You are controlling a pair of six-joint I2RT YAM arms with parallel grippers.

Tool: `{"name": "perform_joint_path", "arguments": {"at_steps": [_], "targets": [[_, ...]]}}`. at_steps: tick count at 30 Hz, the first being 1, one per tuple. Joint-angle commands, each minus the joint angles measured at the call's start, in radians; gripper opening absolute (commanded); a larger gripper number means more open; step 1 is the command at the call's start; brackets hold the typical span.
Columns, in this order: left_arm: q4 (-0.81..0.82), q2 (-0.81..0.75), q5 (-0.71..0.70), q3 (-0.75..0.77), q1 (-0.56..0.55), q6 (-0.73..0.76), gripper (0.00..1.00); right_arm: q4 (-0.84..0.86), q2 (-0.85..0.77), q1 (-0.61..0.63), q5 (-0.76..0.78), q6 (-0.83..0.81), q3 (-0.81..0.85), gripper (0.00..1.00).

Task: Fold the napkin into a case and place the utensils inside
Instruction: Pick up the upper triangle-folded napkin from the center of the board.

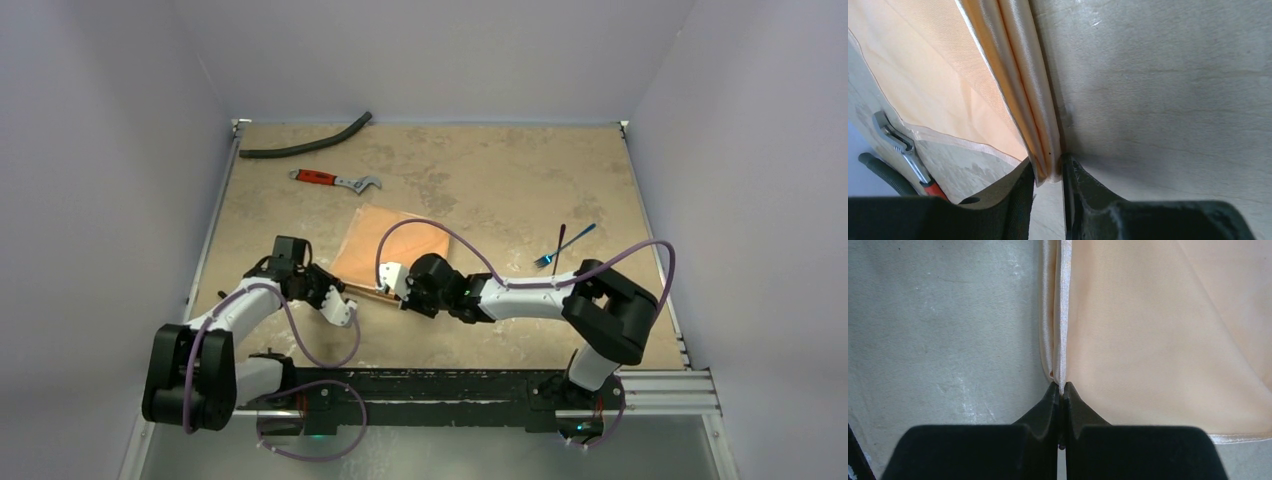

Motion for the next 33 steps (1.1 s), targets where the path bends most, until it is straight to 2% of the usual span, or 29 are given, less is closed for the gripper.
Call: {"name": "perform_joint_path", "arguments": {"at_steps": [1,3,7,12,22,25,28,33], "targets": [[-0.086,0.088,-0.038,0.032,-0.008,0.033,0.25,-0.002,-0.004,-0.005,-0.036,0.008,0.035,0.0],[-0.11,0.101,-0.036,0.051,-0.008,0.032,0.26,-0.001,-0.001,-0.008,-0.038,0.009,0.036,0.0],[-0.183,0.077,-0.037,0.04,-0.009,0.121,0.39,0.011,-0.005,-0.03,-0.056,0.019,0.04,0.0],[-0.175,0.079,-0.025,0.011,-0.01,0.137,0.5,0.032,-0.033,-0.065,-0.094,0.044,0.033,0.0],[-0.044,0.172,-0.038,0.036,-0.039,0.037,0.51,0.045,-0.038,-0.095,-0.178,0.085,0.036,0.0],[-0.024,0.191,-0.036,0.047,-0.052,0.001,0.47,0.048,-0.036,-0.104,-0.202,0.096,0.043,0.0],[-0.034,0.223,-0.051,0.064,-0.054,-0.006,0.38,0.049,-0.038,-0.117,-0.216,0.1,0.043,0.0],[-0.045,0.287,-0.075,0.121,-0.054,-0.062,0.08,0.042,-0.042,-0.124,-0.233,0.098,0.038,0.0]]}}
